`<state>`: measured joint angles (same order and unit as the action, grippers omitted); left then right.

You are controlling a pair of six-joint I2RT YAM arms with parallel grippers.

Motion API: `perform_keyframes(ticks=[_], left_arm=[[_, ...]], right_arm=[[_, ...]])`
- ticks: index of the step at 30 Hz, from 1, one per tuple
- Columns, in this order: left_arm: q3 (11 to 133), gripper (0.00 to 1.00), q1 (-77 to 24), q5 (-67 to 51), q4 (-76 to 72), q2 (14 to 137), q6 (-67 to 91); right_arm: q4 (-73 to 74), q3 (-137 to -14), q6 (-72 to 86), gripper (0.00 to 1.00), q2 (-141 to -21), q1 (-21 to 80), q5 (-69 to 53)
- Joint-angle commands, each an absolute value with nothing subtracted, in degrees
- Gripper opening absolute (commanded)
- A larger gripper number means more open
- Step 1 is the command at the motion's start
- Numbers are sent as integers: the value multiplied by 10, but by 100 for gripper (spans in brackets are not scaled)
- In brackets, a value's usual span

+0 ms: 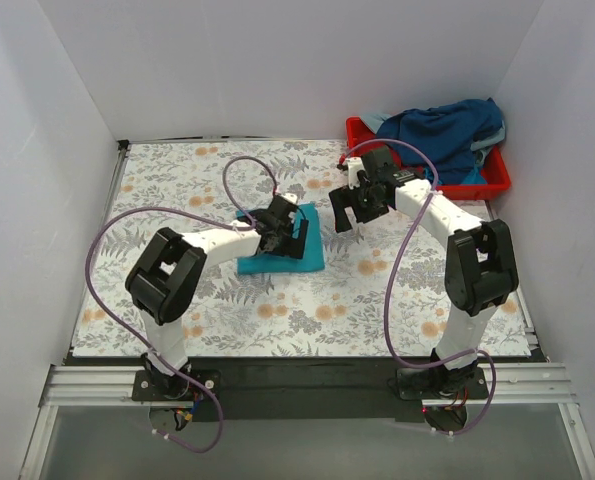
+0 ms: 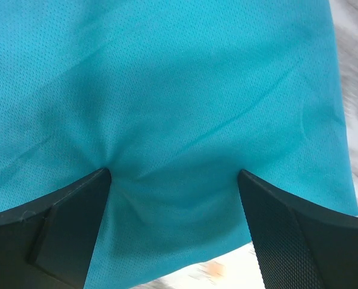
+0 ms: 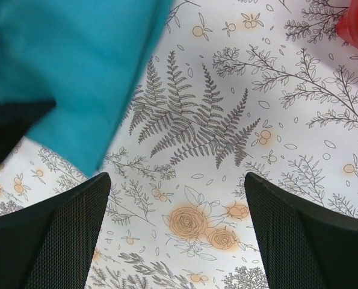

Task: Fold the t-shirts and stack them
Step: Neatly place the folded tshirt to the corner

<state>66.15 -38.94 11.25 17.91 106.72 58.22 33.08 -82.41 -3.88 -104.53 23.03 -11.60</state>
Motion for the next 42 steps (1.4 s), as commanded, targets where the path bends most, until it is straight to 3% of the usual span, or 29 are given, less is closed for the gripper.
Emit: perform_keyframes(ticks=[1,10,11,17,27,37,42], left_arm=[[644,87,-295,106,243,1111,527],[677,87,-22,-85,307,1156,146],[693,88,31,-91,329,1173,127],[815,84,132,-114,375,1266,66],[898,83,174,-129,389,1321,18],[985,86,185,-203,431,1209,103],[934,86,185,-204,435,1128,146]], right_arm=[[326,-819,-53,98,-1015,222,-127],[329,-828,-58,98,-1022,218,-143],[330,-828,-58,98,-1023,217,-144],[332,-831,-60,98,-1029,217,-150],[337,-829,-68,98,-1024,217,-149],[336,-826,-69,98,-998,217,-157],[334,-813,-69,98,-980,217,-157]])
